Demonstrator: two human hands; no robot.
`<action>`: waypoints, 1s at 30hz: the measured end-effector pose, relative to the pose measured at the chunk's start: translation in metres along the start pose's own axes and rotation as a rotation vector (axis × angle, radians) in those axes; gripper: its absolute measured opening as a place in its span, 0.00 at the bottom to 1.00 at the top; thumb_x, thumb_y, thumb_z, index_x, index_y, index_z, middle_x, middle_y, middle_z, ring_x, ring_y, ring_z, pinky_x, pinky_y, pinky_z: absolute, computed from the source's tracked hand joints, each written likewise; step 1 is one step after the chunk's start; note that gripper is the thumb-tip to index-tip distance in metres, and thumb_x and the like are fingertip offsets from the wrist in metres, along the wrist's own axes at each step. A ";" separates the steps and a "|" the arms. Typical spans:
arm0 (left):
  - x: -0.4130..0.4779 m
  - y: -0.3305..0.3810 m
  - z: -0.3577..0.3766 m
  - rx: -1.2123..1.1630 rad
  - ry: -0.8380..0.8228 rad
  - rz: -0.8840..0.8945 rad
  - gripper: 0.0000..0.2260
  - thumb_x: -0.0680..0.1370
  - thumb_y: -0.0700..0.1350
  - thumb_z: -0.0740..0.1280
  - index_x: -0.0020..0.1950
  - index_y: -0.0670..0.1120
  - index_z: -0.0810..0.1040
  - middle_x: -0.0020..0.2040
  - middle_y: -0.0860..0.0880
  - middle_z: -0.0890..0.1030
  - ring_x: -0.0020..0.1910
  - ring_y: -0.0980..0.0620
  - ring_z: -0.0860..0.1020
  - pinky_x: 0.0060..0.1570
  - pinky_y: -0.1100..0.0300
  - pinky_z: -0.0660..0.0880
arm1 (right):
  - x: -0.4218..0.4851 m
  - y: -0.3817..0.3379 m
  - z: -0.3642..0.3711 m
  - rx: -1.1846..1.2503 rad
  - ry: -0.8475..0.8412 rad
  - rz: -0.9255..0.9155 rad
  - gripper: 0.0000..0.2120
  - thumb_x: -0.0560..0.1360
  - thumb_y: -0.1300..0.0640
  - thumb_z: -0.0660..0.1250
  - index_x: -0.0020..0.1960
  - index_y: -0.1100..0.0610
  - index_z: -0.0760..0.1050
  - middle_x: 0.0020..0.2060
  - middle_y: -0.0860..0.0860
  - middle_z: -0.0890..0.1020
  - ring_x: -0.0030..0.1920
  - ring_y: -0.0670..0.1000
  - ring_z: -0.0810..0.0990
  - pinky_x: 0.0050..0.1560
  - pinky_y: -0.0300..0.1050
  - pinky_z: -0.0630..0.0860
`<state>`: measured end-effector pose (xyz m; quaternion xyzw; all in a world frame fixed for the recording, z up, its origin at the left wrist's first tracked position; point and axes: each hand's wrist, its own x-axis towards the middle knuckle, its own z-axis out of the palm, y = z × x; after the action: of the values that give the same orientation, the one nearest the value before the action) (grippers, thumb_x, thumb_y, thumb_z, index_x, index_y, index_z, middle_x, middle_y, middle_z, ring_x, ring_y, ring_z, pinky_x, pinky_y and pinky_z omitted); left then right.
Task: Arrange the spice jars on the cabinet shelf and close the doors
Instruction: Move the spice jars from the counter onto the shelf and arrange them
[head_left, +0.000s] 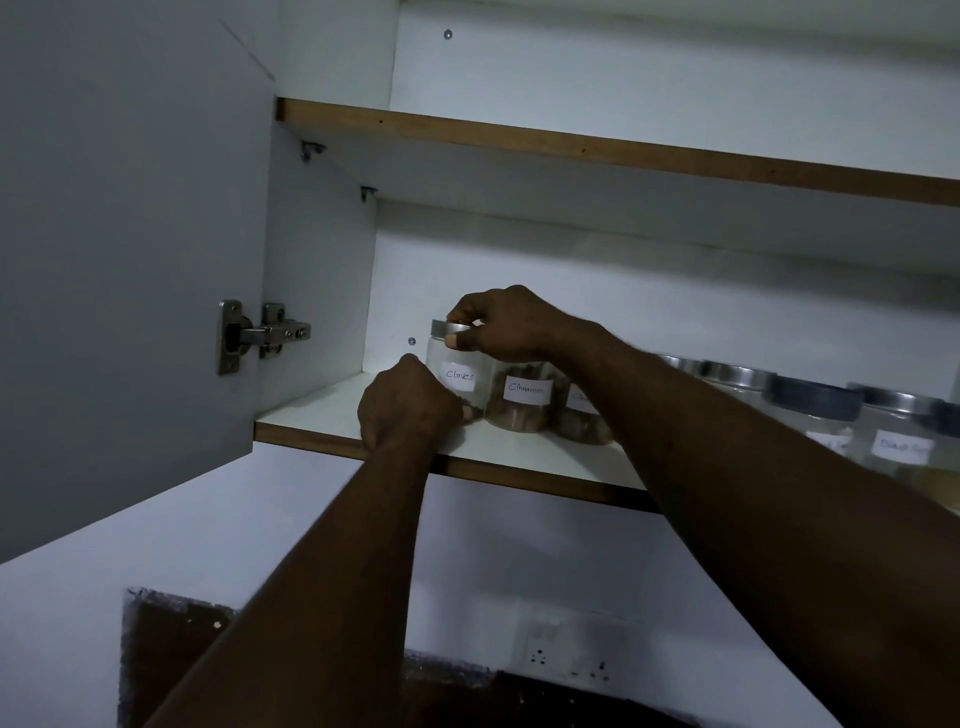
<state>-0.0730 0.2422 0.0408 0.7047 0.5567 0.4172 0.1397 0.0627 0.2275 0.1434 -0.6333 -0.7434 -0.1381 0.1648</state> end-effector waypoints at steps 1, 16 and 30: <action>0.000 0.000 0.000 -0.005 -0.001 -0.002 0.22 0.74 0.54 0.76 0.62 0.44 0.77 0.56 0.44 0.83 0.53 0.44 0.81 0.55 0.50 0.79 | 0.000 0.001 0.000 0.004 -0.004 0.002 0.20 0.79 0.42 0.68 0.67 0.48 0.78 0.64 0.47 0.81 0.64 0.51 0.77 0.58 0.44 0.71; -0.014 -0.004 0.001 -0.098 0.101 0.066 0.28 0.68 0.56 0.80 0.60 0.46 0.72 0.53 0.45 0.81 0.52 0.43 0.80 0.47 0.53 0.75 | -0.116 0.056 -0.047 -0.126 0.380 -0.063 0.15 0.79 0.46 0.69 0.62 0.52 0.81 0.56 0.47 0.84 0.55 0.48 0.80 0.57 0.49 0.75; -0.124 0.176 0.109 -0.031 -0.333 0.642 0.10 0.72 0.51 0.75 0.38 0.51 0.76 0.39 0.52 0.80 0.43 0.50 0.79 0.36 0.58 0.67 | -0.344 0.170 -0.037 -0.175 0.289 0.436 0.06 0.75 0.47 0.68 0.43 0.46 0.81 0.40 0.44 0.85 0.41 0.47 0.82 0.37 0.41 0.70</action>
<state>0.1222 0.0993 0.0368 0.8996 0.2702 0.3279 0.1011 0.2821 -0.0693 0.0317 -0.7641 -0.5434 -0.2519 0.2397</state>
